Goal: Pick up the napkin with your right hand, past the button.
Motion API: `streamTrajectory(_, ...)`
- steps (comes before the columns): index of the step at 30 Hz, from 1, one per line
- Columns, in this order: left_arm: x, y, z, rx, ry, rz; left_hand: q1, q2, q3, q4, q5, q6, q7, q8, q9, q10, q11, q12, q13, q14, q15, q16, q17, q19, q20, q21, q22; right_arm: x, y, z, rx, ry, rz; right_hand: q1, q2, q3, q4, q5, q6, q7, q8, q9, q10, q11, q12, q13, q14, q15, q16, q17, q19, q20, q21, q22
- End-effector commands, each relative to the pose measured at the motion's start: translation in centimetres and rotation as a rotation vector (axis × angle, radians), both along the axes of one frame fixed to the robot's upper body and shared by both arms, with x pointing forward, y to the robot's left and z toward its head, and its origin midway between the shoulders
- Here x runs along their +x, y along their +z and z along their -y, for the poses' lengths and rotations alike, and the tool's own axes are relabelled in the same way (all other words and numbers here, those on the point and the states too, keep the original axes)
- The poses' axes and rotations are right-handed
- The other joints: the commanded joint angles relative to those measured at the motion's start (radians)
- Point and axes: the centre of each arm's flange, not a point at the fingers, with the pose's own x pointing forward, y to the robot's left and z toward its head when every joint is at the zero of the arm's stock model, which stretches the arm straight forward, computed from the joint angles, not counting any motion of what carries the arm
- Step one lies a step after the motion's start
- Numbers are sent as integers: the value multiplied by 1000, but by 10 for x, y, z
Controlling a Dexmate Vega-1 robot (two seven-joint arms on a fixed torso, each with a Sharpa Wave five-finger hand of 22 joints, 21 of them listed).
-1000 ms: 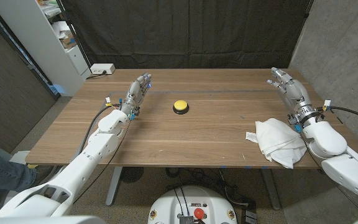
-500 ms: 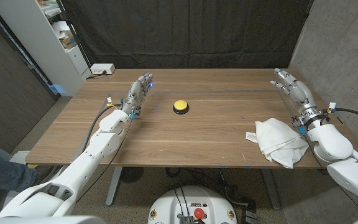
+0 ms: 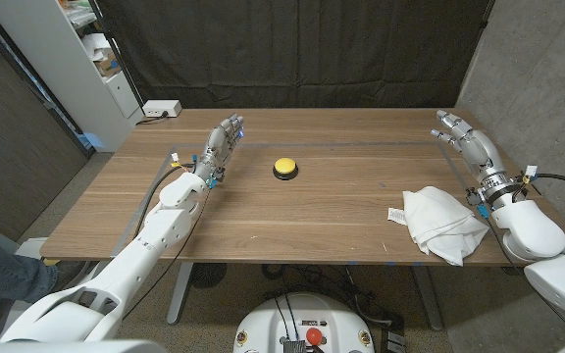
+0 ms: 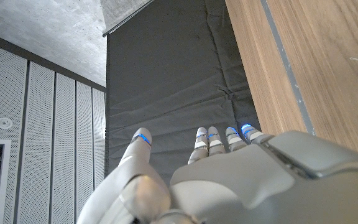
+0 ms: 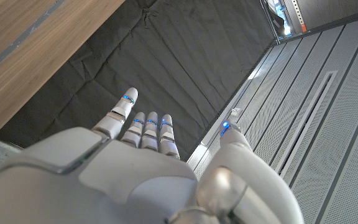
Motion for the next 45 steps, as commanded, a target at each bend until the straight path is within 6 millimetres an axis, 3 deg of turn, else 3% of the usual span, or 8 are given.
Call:
streamTrajectory(1,-4,1,6,6,0,6,15,1,-5,-1,0,6,5,-2,2,2,0,-2,2,-2,3,-4,6,-9,2,-1,5,-5,-8,7,-14,-18,9,-1,9,-4,-3,-4,1,-11,-5,2,7,1,-1,0,1,-2,5,0,9,1,-2,4)
streamTrajectory(17,-4,-2,12,21,0,-2,16,2,-8,-1,0,9,7,-4,2,4,-1,-6,2,-2,3,-4,6,-9,3,-1,6,-14,-14,20,-30,-54,37,3,10,-8,-8,-3,10,-18,-2,2,20,-1,-7,0,13,-9,9,-6,20,-1,-8,4)
streamTrajectory(45,-5,-4,5,18,8,-3,18,4,-12,-2,0,11,7,-7,2,6,-1,-12,2,-2,3,-4,6,-11,5,-1,6,-24,-17,29,-112,-118,83,6,12,-11,-12,2,27,-28,2,2,53,-10,-13,0,36,-18,15,-14,47,-6,-15,4)
